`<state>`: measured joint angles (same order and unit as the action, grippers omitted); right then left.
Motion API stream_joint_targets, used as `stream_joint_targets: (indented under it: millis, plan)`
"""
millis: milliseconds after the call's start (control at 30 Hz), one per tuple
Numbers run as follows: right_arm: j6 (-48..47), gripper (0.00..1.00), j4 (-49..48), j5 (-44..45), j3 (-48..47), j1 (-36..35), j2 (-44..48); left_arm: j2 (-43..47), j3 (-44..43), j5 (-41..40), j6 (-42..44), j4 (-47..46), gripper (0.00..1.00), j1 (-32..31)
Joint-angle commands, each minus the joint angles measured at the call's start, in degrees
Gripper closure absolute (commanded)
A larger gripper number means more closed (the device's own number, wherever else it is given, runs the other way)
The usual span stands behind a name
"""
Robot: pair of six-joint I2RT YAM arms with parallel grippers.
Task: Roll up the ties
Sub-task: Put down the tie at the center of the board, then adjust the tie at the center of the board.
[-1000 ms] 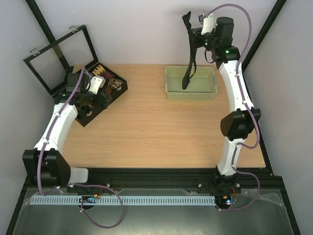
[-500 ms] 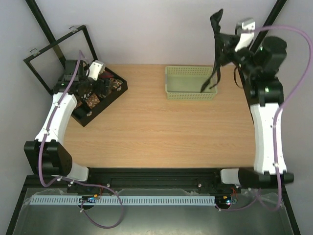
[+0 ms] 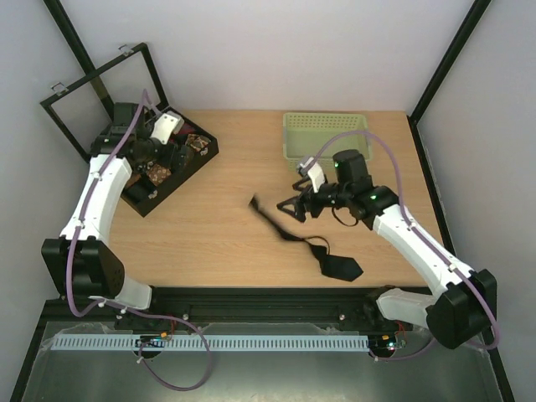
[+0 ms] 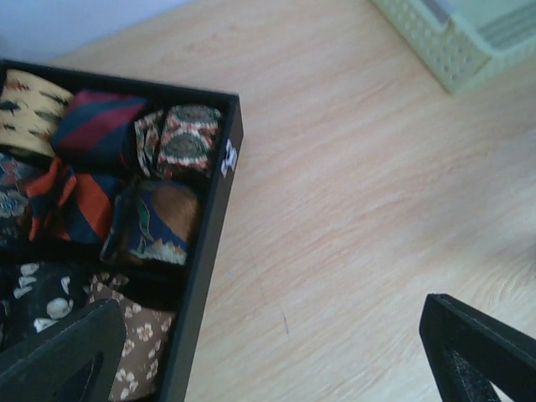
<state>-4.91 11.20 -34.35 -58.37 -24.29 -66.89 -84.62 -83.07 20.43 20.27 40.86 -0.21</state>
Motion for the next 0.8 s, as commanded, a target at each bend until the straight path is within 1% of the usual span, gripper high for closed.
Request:
stream_joint_targets:
  millis: [0, 67, 167, 300, 367, 400, 467, 567, 633, 700, 767]
  plan:
    - [-9.1, 0.01, 8.2, 1.3, -0.9, -3.0, 1.4, 1.5, 1.6, -2.6, 4.6, 6.9, 0.01, 0.0]
    - [-11.2, 0.01, 12.9, 5.1, -2.1, -2.9, 0.7, 1.2, 1.7, -3.0, 5.7, 8.4, 0.01, 0.0]
    - [-15.5, 0.02, 18.9, 5.7, -2.4, -2.2, 0.1, 0.6, 2.2, -1.4, 7.5, 10.5, 0.01, -0.9]
    - [-18.3, 0.00, 26.3, 4.3, -0.7, -0.4, -2.2, -0.2, 6.2, -1.1, 12.6, 11.4, 0.01, -6.7]
    - [-20.4, 0.03, 30.0, 2.8, 0.6, 1.6, -3.4, -0.5, 10.0, -1.4, 15.6, 9.5, 0.01, -11.5]
    - [-21.0, 0.06, 31.2, 3.1, 1.4, 3.0, -3.7, -0.9, 11.7, -1.6, 16.9, 8.0, 0.01, -13.5]
    - [-22.8, 0.16, 33.8, 4.4, 2.8, 5.4, -4.5, -2.5, 14.4, -1.4, 19.1, 4.6, 0.01, -17.4]
    - [-26.1, 0.35, 37.4, 8.6, 4.0, 8.1, -6.1, -7.3, 15.5, -1.3, 22.1, 0.2, 0.07, -22.5]
    - [-26.9, 0.44, 39.3, 12.3, 4.3, 8.5, -7.4, -11.3, 14.7, -0.2, 23.4, -0.8, 0.13, -24.8]
    - [-27.1, 0.51, 40.0, 15.2, 5.1, 8.5, -9.2, -14.7, 14.4, 0.1, 22.6, -3.4, 0.18, -25.9]
    - [-27.6, 0.55, 40.9, 17.1, 5.5, 8.5, -11.7, -17.8, 13.5, -0.4, 20.7, -5.9, 0.22, -26.0]
